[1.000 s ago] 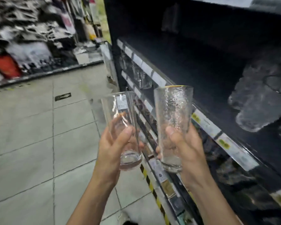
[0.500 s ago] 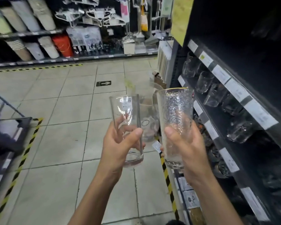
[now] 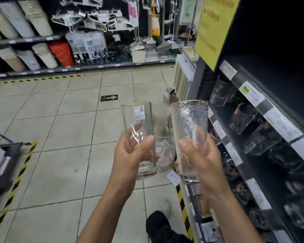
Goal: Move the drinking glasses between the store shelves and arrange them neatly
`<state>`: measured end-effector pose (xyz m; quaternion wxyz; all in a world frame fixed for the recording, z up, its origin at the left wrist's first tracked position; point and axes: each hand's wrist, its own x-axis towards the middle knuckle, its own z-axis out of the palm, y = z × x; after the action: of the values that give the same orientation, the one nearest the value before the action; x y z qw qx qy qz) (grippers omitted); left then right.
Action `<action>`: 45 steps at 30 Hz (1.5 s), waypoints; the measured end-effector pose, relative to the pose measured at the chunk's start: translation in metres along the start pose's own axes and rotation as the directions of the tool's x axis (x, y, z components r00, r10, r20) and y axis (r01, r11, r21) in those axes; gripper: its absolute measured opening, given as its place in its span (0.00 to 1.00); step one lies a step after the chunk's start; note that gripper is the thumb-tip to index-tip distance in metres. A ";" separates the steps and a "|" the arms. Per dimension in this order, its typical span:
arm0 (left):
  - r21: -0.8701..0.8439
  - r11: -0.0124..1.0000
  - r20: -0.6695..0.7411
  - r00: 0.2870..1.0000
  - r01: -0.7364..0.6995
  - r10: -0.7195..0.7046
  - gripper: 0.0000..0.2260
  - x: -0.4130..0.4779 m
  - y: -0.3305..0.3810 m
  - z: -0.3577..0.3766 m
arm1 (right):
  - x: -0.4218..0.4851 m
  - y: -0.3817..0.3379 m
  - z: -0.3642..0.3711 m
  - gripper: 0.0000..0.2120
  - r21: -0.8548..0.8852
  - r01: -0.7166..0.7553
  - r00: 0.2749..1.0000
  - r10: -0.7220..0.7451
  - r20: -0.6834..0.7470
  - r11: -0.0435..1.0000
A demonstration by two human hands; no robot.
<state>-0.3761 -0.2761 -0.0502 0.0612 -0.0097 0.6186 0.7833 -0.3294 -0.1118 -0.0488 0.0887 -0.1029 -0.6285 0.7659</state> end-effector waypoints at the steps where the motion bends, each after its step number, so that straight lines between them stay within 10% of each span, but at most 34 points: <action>1: 0.007 1.000 0.013 1.000 -0.006 0.006 0.29 0.021 0.001 0.007 | 0.021 -0.002 -0.001 0.23 0.006 0.005 1.000 -0.005 -0.006 1.000; 17: 0.067 0.997 0.395 0.916 0.046 -0.068 0.29 0.247 0.025 0.135 | 0.196 -0.057 -0.065 0.24 -0.053 0.125 0.911 -0.136 -0.390 0.991; 22: 0.163 0.982 0.606 0.775 0.097 -0.177 0.38 0.276 0.017 0.184 | 0.195 -0.064 -0.080 0.41 -0.101 0.150 0.757 -0.180 -0.629 0.983; 27: 0.235 0.959 0.803 0.524 0.155 -0.282 0.32 0.293 0.022 0.228 | 0.182 -0.077 -0.084 0.23 -0.185 0.102 0.565 -0.210 -0.798 0.977; 32: 0.203 0.968 0.916 0.321 0.151 -0.242 0.25 0.305 0.024 0.264 | 0.179 -0.083 -0.084 0.50 -0.170 0.052 0.375 -0.177 -0.910 0.984; 37: 0.186 0.975 0.957 0.202 0.122 -0.208 0.32 0.322 0.025 0.293 | 0.181 -0.090 -0.086 0.17 -0.226 0.077 0.231 -0.238 -0.944 0.971; 45: 0.078 0.996 0.991 0.107 0.038 -0.082 0.23 0.340 0.034 0.337 | 0.215 -0.112 -0.110 0.27 -0.299 0.015 0.174 -0.297 -0.939 0.954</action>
<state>-0.6965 0.0721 0.0310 0.4899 0.4913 0.4315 0.5765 -0.5062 0.0712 0.0307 0.5332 -0.5091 -0.5158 0.4364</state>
